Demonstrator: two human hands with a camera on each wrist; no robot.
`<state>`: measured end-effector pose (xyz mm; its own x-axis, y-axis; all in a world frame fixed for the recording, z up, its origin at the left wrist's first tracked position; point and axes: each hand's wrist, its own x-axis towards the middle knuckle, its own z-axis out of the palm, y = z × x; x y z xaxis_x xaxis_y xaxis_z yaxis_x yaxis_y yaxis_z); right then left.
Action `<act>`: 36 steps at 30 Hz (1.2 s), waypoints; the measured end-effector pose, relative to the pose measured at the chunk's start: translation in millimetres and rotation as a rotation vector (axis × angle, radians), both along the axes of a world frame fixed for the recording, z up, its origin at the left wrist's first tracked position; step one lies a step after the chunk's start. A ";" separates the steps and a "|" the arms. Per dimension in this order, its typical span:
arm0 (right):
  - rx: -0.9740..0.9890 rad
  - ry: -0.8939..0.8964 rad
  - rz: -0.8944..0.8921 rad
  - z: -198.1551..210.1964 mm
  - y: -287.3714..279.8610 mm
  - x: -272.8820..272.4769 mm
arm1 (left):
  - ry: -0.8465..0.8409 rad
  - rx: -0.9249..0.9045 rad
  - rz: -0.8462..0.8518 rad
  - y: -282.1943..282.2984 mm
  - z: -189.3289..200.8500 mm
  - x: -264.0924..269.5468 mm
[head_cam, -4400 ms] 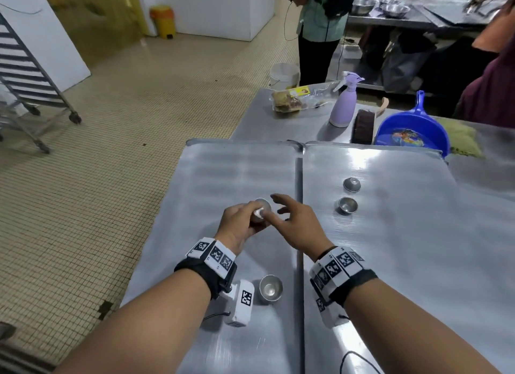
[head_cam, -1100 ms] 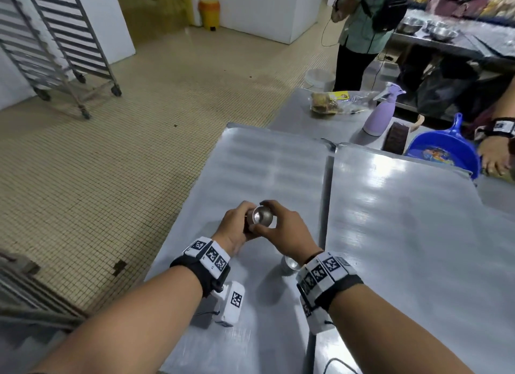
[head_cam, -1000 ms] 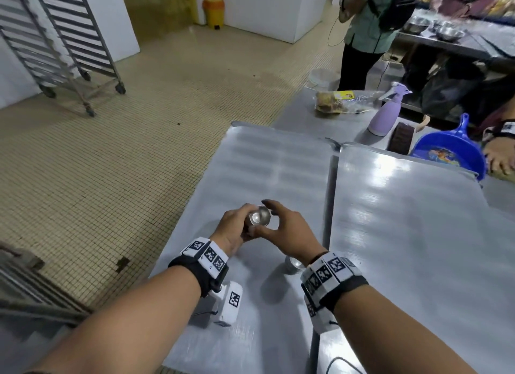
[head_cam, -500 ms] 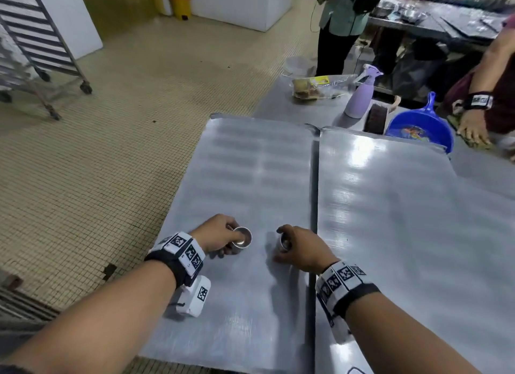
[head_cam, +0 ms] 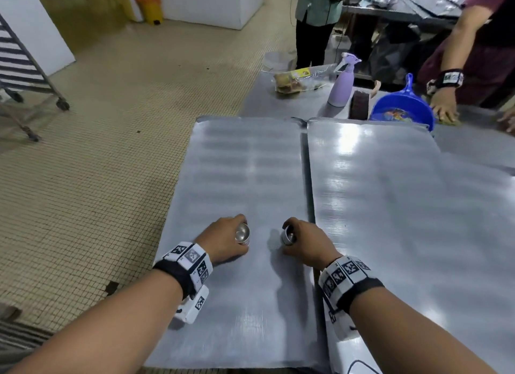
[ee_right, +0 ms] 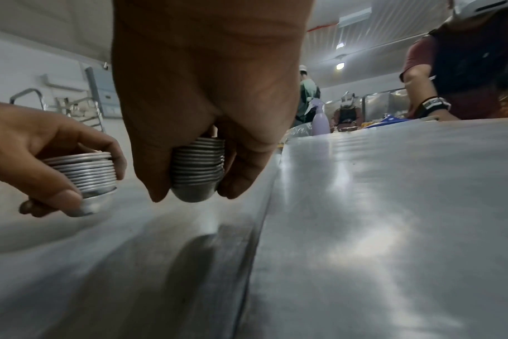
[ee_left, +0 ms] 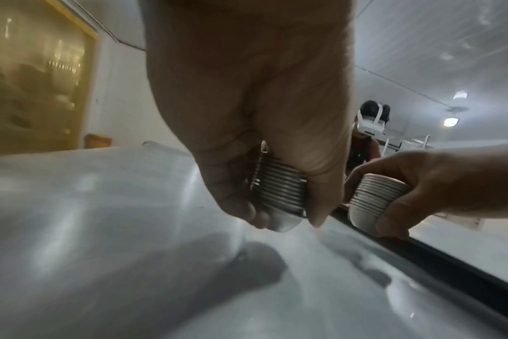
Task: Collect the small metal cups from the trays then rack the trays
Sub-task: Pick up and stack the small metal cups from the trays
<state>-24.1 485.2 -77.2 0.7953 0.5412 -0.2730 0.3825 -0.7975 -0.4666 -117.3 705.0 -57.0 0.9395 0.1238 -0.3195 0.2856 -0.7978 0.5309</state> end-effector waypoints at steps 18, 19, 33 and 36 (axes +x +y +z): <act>0.321 -0.043 -0.575 72.5 -302.3 -53.4 | -0.170 -0.049 -0.465 -303.0 57.6 67.0; 0.318 -0.047 -0.604 74.5 -328.7 -60.2 | -0.176 -0.061 -0.488 -329.1 57.1 66.1; 0.232 -0.036 -0.961 61.4 -593.2 -138.4 | -0.059 -0.197 -0.796 -623.7 41.4 38.1; 0.212 -0.013 -1.028 54.4 -625.5 -143.8 | -0.048 -0.217 -0.834 -663.2 31.5 41.9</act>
